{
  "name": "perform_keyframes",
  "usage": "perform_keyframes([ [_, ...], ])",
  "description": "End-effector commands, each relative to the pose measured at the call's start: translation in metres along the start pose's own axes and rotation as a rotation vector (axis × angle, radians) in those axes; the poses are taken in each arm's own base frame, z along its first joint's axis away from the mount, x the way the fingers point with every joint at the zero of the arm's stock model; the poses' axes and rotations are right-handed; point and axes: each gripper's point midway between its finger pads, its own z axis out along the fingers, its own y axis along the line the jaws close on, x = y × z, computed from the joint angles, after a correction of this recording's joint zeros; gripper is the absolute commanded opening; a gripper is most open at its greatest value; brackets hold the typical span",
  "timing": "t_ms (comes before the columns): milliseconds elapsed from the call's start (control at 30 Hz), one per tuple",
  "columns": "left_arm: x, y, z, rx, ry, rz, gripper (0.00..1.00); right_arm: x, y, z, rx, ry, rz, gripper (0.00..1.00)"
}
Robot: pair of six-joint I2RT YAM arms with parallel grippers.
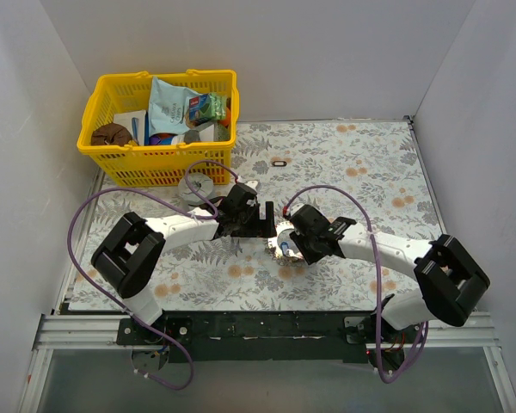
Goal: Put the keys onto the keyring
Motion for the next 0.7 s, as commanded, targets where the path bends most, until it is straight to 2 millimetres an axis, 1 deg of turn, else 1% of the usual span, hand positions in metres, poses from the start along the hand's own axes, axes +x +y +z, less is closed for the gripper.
perform_keyframes([
  [0,-0.005,-0.007,-0.005,0.028,-0.024,0.005,0.89,0.0,0.006,0.0,-0.03,0.006,0.021,0.37],
  [67,-0.006,-0.008,-0.005,0.03,-0.026,0.005,0.89,0.001,0.007,0.001,-0.035,0.005,0.023,0.37],
  [133,-0.006,-0.007,-0.005,0.028,-0.026,0.005,0.89,0.001,0.008,0.004,-0.033,0.011,0.025,0.32],
  [200,-0.005,-0.008,-0.004,0.029,-0.025,0.003,0.89,0.001,0.008,0.007,-0.031,0.006,0.03,0.3],
  [300,-0.005,-0.006,-0.006,0.025,-0.028,0.006,0.89,0.004,0.004,0.014,0.004,0.026,0.043,0.27],
  [467,-0.007,-0.007,-0.008,0.025,-0.035,0.008,0.89,-0.008,0.001,0.011,0.026,0.003,0.06,0.2],
  [500,-0.007,-0.007,-0.009,0.023,-0.033,0.009,0.89,-0.011,0.0,0.009,0.028,-0.008,0.059,0.15],
  [567,-0.012,-0.011,-0.012,0.03,-0.045,0.009,0.89,-0.017,0.001,0.006,0.023,-0.021,0.058,0.09],
  [600,-0.015,-0.013,-0.014,0.038,-0.054,0.009,0.89,-0.019,0.003,0.003,0.01,-0.034,0.053,0.02],
  [667,-0.017,-0.015,-0.015,0.041,-0.061,0.012,0.89,-0.025,0.008,0.001,-0.03,-0.057,0.032,0.01],
])
